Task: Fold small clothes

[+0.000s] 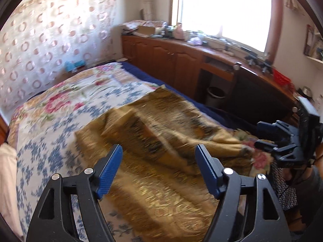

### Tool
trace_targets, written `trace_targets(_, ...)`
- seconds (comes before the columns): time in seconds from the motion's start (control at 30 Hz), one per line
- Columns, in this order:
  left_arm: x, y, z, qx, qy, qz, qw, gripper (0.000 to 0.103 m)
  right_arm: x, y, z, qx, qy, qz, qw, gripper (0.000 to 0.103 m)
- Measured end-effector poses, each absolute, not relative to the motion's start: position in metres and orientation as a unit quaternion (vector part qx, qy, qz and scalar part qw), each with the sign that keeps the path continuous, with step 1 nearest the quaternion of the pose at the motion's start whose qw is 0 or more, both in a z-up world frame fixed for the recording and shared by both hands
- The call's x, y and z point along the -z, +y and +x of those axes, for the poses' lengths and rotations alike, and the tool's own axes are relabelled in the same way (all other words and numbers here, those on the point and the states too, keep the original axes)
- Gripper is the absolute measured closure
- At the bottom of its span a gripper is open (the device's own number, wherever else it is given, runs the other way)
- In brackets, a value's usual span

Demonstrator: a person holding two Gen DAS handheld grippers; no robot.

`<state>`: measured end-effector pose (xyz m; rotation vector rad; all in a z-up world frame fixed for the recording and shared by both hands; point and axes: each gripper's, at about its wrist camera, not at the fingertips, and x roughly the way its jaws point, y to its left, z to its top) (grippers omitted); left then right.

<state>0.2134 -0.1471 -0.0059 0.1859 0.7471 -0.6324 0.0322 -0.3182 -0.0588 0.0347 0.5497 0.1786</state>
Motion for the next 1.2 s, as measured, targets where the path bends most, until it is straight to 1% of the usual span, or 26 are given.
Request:
trace_targets(0.23,0.021,-0.114,0.212,0.273,0.357,0.079,0.890,0.028,0.050,-0.292,0.058,-0.119,0.275,-0.009,0.954,0.027)
trace_targets(0.53,0.039,-0.074,0.207,0.246,0.357,0.065,0.899,0.028,0.023,-0.251,0.114,-0.187,0.292,-0.028,0.938,0.027)
trace_targets(0.67,0.059,-0.060,0.208,0.234,0.373,0.053,0.896,0.028,0.020,-0.233,0.153,-0.222,0.323,-0.025,0.920,0.027)
trace_targets(0.77,0.078,-0.054,0.211,0.228,0.390,0.047,0.891,0.028,0.029,-0.221,0.184,-0.228,0.354,-0.030,0.906,0.027)
trace_targets(0.97,0.106,-0.057,0.216,0.225,0.416,0.044,0.880,0.028,0.046,-0.218,0.242,-0.192,0.407,-0.035,0.892,0.027)
trace_targets(1.1,0.113,-0.060,0.217,0.224,0.418,0.049,0.879,0.028,0.057,-0.225,0.270,-0.179,0.441,-0.030,0.879,0.027)
trace_targets(1.17,0.114,-0.061,0.216,0.224,0.416,0.053,0.880,0.027,0.058,-0.229,0.275,-0.181,0.445,-0.030,0.876,0.039)
trace_targets(1.2,0.114,-0.061,0.216,0.224,0.417,0.054,0.879,0.027,0.057,-0.230,0.277,-0.186,0.444,-0.032,0.876,0.058)
